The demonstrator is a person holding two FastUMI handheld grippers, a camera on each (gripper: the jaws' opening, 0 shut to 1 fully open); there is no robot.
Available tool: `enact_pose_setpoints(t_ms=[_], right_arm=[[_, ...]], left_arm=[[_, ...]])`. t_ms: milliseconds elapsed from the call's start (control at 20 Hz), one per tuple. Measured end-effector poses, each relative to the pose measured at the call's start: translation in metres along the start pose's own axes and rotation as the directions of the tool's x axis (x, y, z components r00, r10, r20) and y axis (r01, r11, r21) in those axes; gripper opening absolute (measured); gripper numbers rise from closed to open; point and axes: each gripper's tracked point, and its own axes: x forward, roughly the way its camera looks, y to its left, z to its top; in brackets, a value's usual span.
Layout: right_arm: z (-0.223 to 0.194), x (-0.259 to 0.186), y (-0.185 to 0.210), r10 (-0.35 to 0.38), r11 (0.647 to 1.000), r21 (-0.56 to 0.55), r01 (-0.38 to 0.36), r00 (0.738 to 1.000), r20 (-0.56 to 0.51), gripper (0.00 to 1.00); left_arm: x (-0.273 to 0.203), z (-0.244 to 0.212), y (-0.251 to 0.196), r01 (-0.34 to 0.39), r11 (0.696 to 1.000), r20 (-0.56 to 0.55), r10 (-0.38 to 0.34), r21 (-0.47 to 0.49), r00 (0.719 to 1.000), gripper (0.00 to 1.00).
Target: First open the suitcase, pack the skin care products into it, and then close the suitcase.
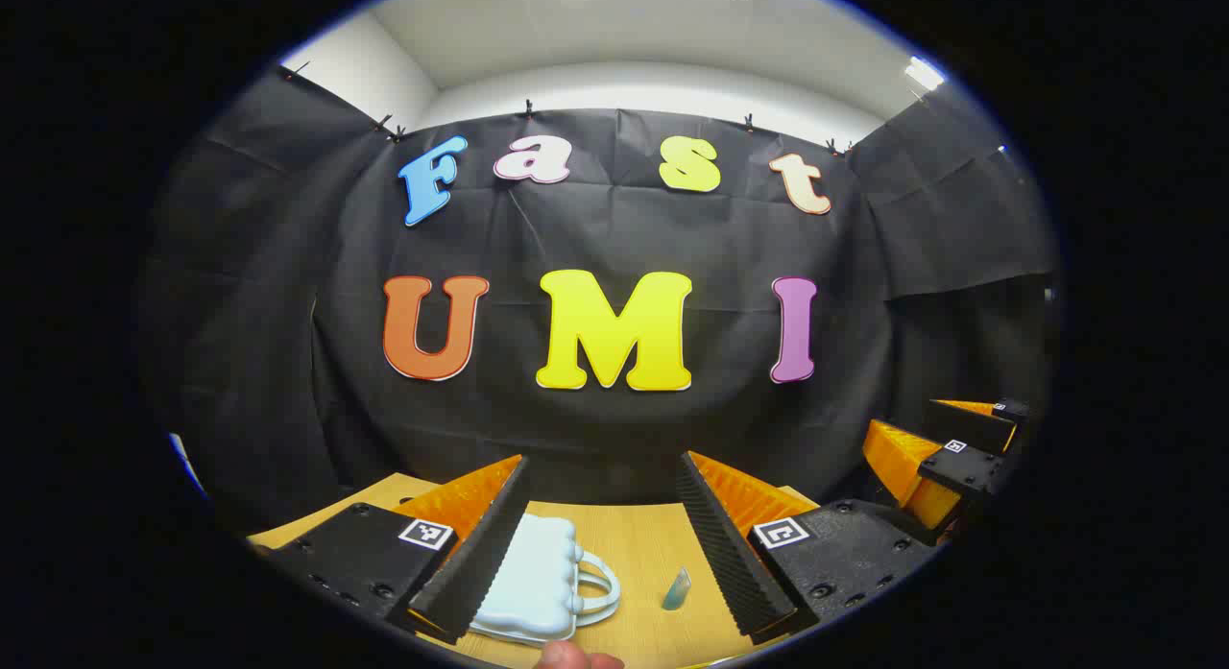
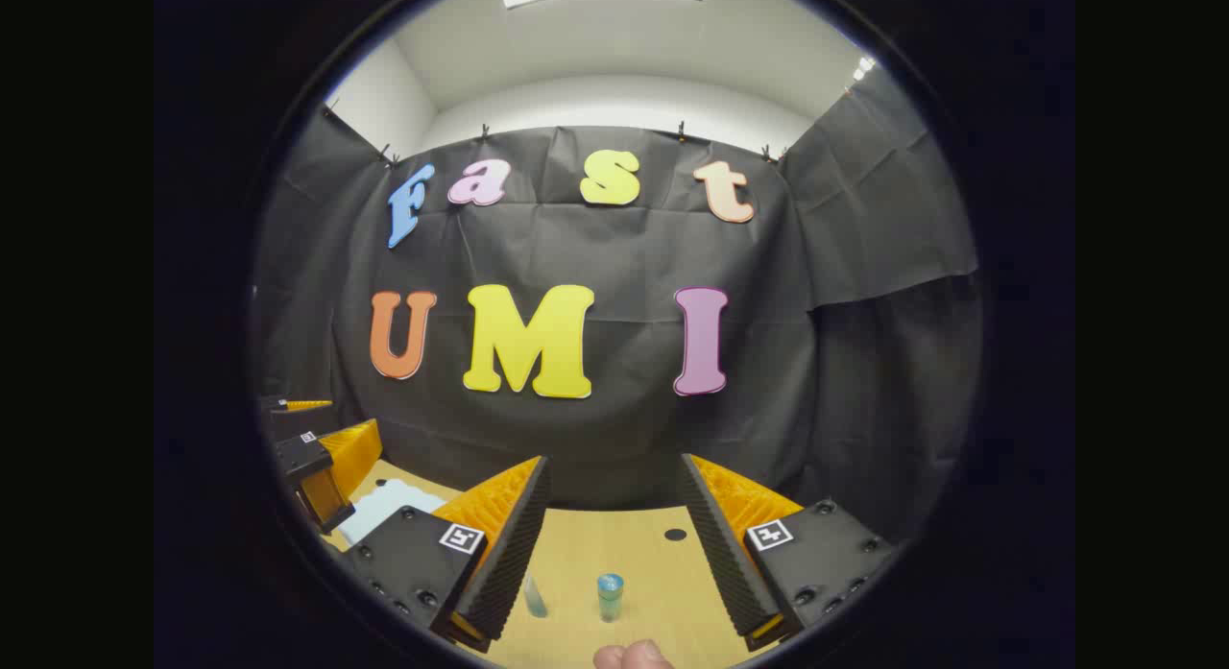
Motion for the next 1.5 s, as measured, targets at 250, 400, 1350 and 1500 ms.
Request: enact_pose_setpoints(t_ms=[250,400,1350,1500], right_arm=[[-0.003,0.009,-0.011,-0.002,1.0,0.008,0.002,1.0,-0.004,0.81],[-0.005,0.012,-0.017,-0.006,1.0,0.019,0.006,1.0,-0.005,0.8],[-0.016,0.014,-0.025,0.008,1.0,0.026,-0.006,0.999,-0.048,0.8],[-0.019,0.015,-0.028,0.012,1.0,0.009,-0.011,0.998,-0.058,0.8]], left_arm=[[0.007,-0.003,-0.007,0.013,1.0,-0.008,-0.013,0.028,1.0,0.98],[0.01,-0.003,-0.006,0.007,0.999,-0.012,-0.006,0.043,1.0,0.98],[0.011,-0.026,0.012,-0.036,0.998,-0.051,0.039,0.055,0.998,0.98],[0.019,-0.046,0.001,0.047,0.991,-0.085,-0.036,0.129,0.996,0.98]])
